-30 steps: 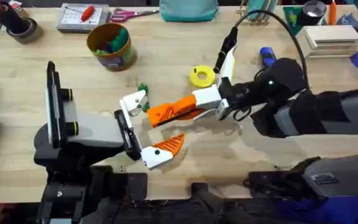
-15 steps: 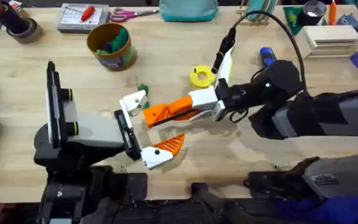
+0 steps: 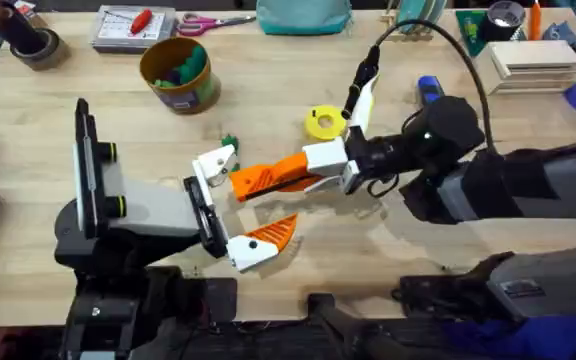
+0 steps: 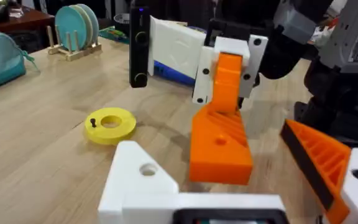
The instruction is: Pick up the gripper from the table and insert it into the empty holder that is missing its gripper. Then pick up a screw, insert it into the mounting hole, and use the screwdriver to tighten it. Finally, clean up the table by picking up the vegetable and placing it into the bucket.
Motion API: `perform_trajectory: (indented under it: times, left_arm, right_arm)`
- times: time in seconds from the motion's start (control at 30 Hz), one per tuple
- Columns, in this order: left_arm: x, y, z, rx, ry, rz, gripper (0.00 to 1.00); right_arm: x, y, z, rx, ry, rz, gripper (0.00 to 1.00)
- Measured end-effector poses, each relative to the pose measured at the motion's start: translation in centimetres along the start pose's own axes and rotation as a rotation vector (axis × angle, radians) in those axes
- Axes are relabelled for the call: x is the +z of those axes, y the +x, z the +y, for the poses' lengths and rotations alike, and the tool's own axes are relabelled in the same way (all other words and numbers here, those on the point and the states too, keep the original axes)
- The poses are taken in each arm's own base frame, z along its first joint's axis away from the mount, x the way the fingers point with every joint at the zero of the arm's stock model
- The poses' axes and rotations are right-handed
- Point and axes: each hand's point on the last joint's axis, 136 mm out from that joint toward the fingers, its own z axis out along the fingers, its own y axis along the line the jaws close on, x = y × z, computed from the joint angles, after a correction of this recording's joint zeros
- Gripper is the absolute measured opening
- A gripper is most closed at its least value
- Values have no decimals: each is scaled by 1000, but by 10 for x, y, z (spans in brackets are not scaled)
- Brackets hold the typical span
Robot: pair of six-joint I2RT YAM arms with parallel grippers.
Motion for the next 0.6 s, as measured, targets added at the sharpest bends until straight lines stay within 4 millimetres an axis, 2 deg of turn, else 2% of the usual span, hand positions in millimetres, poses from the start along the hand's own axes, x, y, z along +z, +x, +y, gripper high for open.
perform_trajectory:
  times: [0.6]
  left_arm:
    - [0,0,0,0,0,0,986]
  right_arm:
    - [0,-2,-3,-17,8,-13,10]
